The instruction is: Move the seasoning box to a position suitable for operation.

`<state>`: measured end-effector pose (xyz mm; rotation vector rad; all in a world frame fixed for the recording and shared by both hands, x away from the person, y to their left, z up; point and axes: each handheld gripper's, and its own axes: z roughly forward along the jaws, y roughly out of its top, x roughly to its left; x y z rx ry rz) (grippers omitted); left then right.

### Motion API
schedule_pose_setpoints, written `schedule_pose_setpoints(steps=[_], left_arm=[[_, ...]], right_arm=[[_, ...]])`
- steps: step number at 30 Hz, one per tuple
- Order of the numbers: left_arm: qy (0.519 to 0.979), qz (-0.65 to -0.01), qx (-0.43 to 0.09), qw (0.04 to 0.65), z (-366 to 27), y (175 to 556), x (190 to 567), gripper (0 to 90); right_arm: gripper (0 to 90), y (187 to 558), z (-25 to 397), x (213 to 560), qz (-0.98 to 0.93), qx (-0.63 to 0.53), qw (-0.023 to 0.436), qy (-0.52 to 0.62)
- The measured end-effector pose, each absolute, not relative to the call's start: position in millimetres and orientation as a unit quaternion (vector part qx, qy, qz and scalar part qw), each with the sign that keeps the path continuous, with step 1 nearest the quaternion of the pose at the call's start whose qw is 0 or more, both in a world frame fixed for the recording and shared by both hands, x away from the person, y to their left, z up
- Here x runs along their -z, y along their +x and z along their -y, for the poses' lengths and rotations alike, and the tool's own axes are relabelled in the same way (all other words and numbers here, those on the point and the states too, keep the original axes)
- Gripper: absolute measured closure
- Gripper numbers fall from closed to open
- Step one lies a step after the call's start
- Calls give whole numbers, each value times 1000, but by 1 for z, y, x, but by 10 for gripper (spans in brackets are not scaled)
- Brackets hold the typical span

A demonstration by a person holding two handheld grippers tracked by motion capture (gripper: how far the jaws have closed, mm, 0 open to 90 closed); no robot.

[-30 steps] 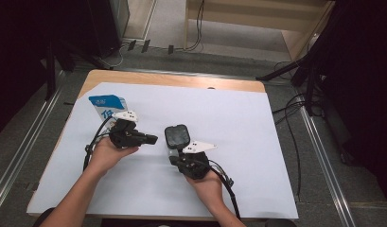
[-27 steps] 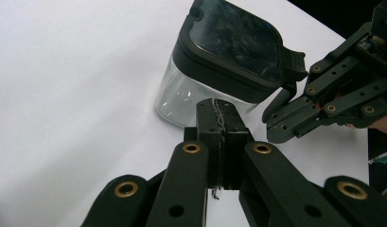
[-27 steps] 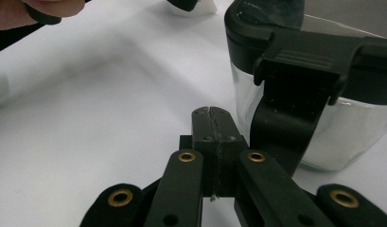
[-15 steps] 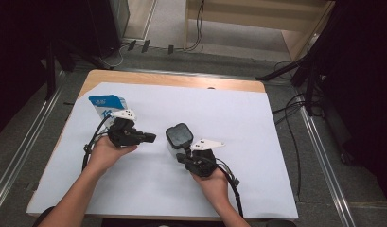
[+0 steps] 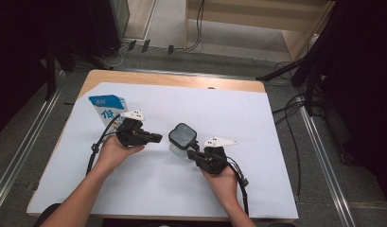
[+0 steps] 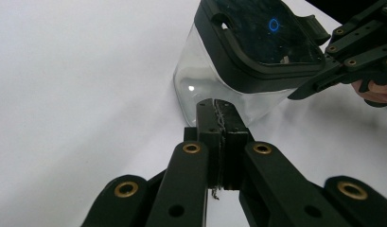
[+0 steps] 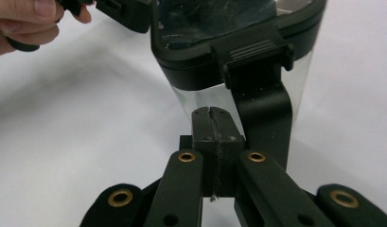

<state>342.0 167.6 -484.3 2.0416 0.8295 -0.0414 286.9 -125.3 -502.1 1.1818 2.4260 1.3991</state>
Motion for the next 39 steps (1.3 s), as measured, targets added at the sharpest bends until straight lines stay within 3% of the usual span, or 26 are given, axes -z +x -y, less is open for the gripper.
schedule_pose_setpoints(steps=[29, 39], left_arm=[[834, -319, 11, 450, -134, 341, 491, 900], [838, -312, 12, 447, -129, 337, 491, 900]], right_arm=[[900, 306, 147, 499, -785, -453, 91, 413], [900, 322, 151, 498, -777, -453, 85, 429]])
